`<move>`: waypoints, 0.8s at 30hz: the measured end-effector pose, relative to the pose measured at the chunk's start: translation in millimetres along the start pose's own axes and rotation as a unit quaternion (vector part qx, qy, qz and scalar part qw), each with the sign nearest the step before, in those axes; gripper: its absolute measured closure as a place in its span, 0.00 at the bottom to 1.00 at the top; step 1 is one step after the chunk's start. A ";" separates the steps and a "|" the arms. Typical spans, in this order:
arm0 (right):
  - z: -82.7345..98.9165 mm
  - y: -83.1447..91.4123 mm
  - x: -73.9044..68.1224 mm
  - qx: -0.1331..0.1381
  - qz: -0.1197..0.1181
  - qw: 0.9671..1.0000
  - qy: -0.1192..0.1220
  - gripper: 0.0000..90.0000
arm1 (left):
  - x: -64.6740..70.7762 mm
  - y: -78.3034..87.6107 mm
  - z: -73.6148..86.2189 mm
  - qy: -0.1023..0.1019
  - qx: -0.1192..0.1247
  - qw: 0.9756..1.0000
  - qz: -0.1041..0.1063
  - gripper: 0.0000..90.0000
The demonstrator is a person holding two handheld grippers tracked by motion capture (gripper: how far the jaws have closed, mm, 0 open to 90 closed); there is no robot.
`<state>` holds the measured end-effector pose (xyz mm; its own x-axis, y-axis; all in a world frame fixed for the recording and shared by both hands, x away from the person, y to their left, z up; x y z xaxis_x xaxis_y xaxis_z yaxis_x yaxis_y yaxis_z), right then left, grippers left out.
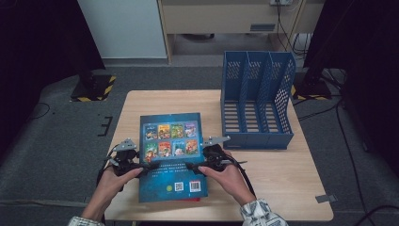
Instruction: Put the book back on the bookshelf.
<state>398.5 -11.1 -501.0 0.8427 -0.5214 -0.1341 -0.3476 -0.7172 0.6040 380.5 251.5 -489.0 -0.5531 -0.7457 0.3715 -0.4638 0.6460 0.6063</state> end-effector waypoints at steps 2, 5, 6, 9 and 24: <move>0.5 0.0 -0.6 0.003 0.000 1.000 -0.001 0.23 | 1.9 1.3 -1.9 -0.008 0.001 1.000 -0.007 0.22; -1.9 3.1 -0.2 0.009 0.005 1.000 0.001 0.25 | 3.6 3.0 -6.9 -0.018 0.004 1.000 -0.013 0.22; -3.5 4.0 0.5 0.012 0.007 1.000 0.002 0.25 | 4.1 3.3 -9.1 -0.020 0.006 1.000 -0.015 0.22; -8.7 6.8 3.3 0.014 0.013 1.000 0.008 0.27 | 6.3 4.9 -16.4 -0.031 0.010 0.999 -0.027 0.22; -31.2 20.7 10.3 0.030 0.052 0.997 0.045 0.39 | 9.5 10.4 -40.7 -0.065 0.035 0.995 -0.061 0.24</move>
Point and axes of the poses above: each handheld gripper's, and its own axes: y roughly backward along the jaws, z roughly out of its underside, x roughly to its right, the point moved 4 cm from there along -y, roughly forward along the jaws, and after that the axes turned 11 degrees about y, right-handed, at the moved point
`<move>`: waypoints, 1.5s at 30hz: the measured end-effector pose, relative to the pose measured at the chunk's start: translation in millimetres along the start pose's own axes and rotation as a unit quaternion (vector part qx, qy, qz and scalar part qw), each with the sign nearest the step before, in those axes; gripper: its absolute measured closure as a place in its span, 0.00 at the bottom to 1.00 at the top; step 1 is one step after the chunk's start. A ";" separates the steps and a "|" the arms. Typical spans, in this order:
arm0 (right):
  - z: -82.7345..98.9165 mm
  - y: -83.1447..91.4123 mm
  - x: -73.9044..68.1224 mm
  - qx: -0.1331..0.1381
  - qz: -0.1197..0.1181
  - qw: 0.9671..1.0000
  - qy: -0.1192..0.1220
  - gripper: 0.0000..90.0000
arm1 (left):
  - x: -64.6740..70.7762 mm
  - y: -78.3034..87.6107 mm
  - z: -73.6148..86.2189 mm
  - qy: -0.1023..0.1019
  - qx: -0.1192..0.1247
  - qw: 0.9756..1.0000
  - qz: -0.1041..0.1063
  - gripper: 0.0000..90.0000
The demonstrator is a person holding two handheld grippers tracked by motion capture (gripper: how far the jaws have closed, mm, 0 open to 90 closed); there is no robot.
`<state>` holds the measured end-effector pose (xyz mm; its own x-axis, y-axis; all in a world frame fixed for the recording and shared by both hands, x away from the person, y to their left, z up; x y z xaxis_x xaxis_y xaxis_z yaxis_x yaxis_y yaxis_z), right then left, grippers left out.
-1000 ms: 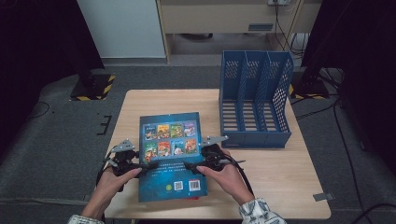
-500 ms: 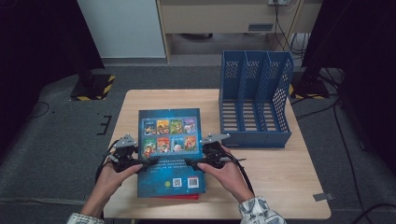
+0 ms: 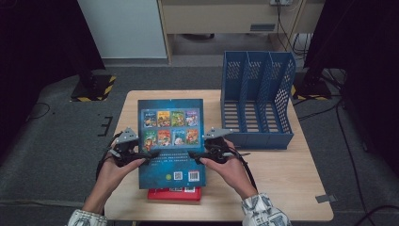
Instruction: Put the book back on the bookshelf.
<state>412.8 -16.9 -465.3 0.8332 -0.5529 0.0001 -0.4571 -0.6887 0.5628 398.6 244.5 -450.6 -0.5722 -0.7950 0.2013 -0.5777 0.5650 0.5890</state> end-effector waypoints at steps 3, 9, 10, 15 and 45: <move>-4.7 1.6 1.2 0.002 0.007 1.000 0.006 0.40 | 0.0 1.0 -4.4 -0.012 0.008 1.000 -0.008 0.24; -11.7 3.8 4.7 0.011 0.029 0.999 0.021 0.43 | 0.1 2.0 -11.2 -0.030 0.030 0.999 -0.021 0.25; -12.4 4.4 4.8 0.012 0.031 0.999 0.021 0.43 | -0.1 2.0 -11.3 -0.030 0.032 0.999 -0.021 0.26; -13.7 5.0 4.4 0.015 0.035 0.999 0.026 0.43 | 0.6 2.7 -11.6 -0.033 0.036 0.998 -0.027 0.26; -33.0 13.8 17.4 0.030 0.071 0.996 0.052 0.52 | -0.3 -0.4 -33.1 -0.059 0.078 0.993 -0.066 0.32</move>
Point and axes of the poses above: each handheld gripper's, and its own axes: y roughly backward along the jaws, z roughly out of its underside, x roughly to its right, the point moved 4 cm from there along -y, roughly forward along the jaws, and after that the axes turned 11 degrees about y, right-handed, at the moved point
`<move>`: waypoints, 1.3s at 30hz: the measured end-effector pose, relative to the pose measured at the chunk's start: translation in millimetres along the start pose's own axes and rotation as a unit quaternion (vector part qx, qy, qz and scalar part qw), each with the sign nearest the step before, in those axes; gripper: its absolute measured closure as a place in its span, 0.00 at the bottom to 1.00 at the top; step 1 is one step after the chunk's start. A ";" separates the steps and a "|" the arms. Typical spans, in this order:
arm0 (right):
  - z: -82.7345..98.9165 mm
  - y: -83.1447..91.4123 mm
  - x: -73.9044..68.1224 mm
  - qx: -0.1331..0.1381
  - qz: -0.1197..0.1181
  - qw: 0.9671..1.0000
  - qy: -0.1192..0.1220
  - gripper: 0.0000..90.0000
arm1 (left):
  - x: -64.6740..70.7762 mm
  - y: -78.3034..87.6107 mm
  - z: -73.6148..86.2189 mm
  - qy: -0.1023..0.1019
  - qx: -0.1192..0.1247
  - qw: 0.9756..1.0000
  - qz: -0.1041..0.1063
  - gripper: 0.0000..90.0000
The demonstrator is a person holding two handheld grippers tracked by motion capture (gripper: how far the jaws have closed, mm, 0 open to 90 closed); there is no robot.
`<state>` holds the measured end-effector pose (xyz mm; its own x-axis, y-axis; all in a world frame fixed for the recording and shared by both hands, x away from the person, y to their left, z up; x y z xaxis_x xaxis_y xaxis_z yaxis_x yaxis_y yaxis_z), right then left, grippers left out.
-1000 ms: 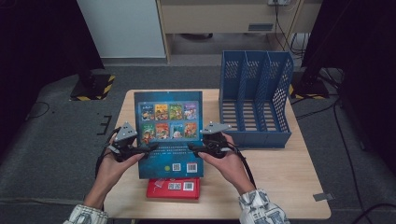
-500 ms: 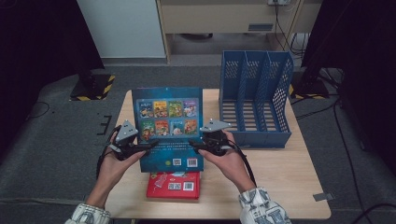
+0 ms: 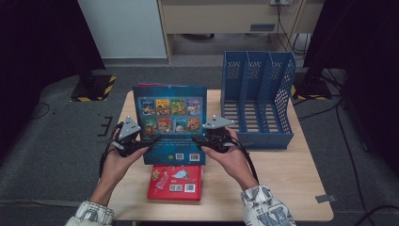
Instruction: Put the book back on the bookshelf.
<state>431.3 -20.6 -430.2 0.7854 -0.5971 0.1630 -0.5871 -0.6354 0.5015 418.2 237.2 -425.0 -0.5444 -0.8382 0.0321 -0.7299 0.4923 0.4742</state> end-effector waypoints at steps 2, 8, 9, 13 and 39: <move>-1.3 1.0 -0.5 0.003 0.000 1.000 0.001 0.54 | 0.9 1.5 1.0 -0.001 0.003 1.000 0.000 0.33; -4.3 7.8 -6.2 0.010 -0.005 1.000 0.007 0.57 | 2.6 10.5 6.0 -0.009 0.014 1.000 0.003 0.36; -4.7 9.0 -6.9 0.013 -0.008 1.000 0.009 0.58 | 2.7 11.8 7.1 -0.010 0.015 1.000 0.003 0.37; -6.2 11.8 -9.1 0.012 -0.012 1.000 0.013 0.58 | 4.1 14.1 8.1 -0.011 0.018 1.000 0.001 0.37; -22.2 22.7 -11.2 0.037 -0.056 0.997 0.031 0.53 | 6.7 12.9 8.5 0.002 0.037 0.999 -0.002 0.38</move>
Point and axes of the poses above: each handheld gripper's, and its own axes: y roughly backward along the jaws, z roughly out of its underside, x roughly to its right, the point moved 4 cm from there along -y, roughly forward along the jaws, and after that the axes turned 11 degrees about y, right-handed, at the moved point
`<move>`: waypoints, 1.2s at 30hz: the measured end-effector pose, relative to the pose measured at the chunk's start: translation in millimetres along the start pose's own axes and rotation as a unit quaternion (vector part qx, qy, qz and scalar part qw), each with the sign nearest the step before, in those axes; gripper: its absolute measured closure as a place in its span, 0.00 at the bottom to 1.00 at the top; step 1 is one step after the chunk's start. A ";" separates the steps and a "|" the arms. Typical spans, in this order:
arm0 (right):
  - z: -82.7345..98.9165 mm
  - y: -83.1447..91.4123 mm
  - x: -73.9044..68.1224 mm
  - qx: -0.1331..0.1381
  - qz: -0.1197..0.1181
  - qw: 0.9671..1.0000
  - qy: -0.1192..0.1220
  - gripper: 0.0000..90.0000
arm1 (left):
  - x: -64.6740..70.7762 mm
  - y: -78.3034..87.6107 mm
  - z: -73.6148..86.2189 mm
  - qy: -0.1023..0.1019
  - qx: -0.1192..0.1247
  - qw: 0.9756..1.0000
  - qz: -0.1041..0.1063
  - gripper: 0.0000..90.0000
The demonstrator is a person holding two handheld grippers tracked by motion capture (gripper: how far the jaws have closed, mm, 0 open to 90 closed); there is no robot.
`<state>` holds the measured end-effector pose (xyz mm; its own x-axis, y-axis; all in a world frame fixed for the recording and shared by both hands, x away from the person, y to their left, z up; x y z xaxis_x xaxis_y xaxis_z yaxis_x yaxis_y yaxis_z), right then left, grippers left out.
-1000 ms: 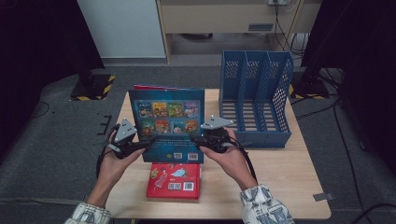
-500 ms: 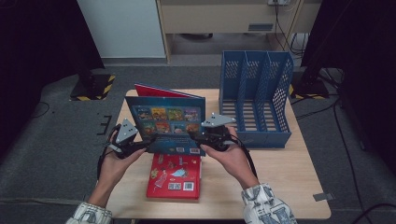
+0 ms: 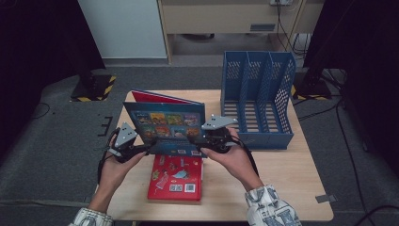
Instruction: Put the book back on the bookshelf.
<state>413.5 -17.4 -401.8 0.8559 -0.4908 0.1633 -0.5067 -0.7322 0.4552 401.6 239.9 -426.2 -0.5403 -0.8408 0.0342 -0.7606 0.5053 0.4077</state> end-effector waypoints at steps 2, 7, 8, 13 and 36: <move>-2.6 0.8 -0.5 0.009 -0.005 1.000 0.000 0.51 | 0.9 1.9 -2.7 0.003 0.014 1.000 -0.001 0.36; -12.1 3.7 -1.7 0.023 -0.021 0.999 0.011 0.47 | 2.1 4.0 -5.9 -0.002 0.018 1.000 -0.008 0.35; -14.7 4.9 -1.2 0.026 -0.022 0.999 0.013 0.48 | 2.6 4.8 -5.6 0.004 0.019 1.000 -0.008 0.35; -27.1 8.7 2.9 0.041 -0.025 0.999 0.013 0.45 | 1.0 7.7 -7.3 0.013 0.029 0.999 -0.021 0.31; -46.5 19.3 5.8 0.068 -0.037 0.997 0.017 0.58 | -3.5 2.2 -12.1 0.029 0.012 0.999 -0.022 0.35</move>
<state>413.4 -12.4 -351.3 0.8935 -0.4183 0.1636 -0.4490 -0.8244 0.3447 406.2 241.6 -414.3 -0.4853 -0.8715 0.0702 -0.7914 0.4720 0.3885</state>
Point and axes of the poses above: each handheld gripper's, and its own axes: y roughly backward along the jaws, z roughly out of its underside, x roughly to its right, the point moved 4 cm from there along -y, roughly forward along the jaws, and after that the axes turned 11 degrees about y, right-handed, at the moved point
